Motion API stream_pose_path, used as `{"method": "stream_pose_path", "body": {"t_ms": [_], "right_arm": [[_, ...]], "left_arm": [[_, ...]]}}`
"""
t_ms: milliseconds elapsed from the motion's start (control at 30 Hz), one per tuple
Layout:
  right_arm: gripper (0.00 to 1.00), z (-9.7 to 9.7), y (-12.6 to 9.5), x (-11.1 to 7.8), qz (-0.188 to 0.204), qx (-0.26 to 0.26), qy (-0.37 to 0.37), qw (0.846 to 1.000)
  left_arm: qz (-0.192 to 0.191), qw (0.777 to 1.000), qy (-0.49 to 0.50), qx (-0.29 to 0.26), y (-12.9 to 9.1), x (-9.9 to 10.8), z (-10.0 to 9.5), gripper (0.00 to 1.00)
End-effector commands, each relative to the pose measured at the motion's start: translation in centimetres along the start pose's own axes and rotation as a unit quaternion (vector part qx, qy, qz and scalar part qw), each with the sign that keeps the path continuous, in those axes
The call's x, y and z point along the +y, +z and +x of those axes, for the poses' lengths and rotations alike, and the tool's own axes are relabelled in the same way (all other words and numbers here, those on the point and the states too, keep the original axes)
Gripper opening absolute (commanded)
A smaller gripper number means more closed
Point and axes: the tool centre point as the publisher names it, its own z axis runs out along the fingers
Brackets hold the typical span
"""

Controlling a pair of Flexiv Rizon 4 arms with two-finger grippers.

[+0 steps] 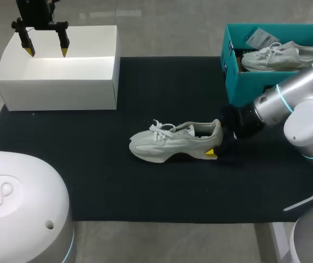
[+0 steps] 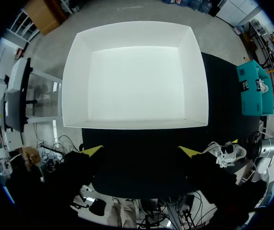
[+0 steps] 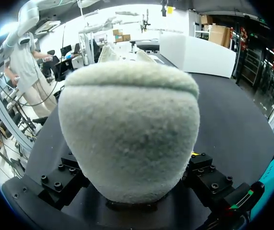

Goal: Take the shoe out of the shoebox, open the shoe tongue, remove and reinsert the insole, then place the shoe into the shoebox

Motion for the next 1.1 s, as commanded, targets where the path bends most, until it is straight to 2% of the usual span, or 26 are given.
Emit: {"method": "stream_pose_path", "body": {"t_ms": [33, 1067, 1100], "right_arm": [[0.0, -0.3, 0.7, -0.14, 0.0, 0.0, 0.0, 1.0], [0.0, -0.3, 0.7, -0.14, 0.0, 0.0, 0.0, 1.0], [0.0, -0.3, 0.7, -0.14, 0.0, 0.0, 0.0, 1.0]], "left_arm": [[0.0, 1.0, 0.0, 0.0, -0.02, 0.01, -0.01, 1.0], [0.0, 1.0, 0.0, 0.0, -0.02, 0.01, -0.01, 1.0], [-0.001, 1.0, -0.012, 0.005, -0.22, 0.5, 0.04, 1.0]]}}
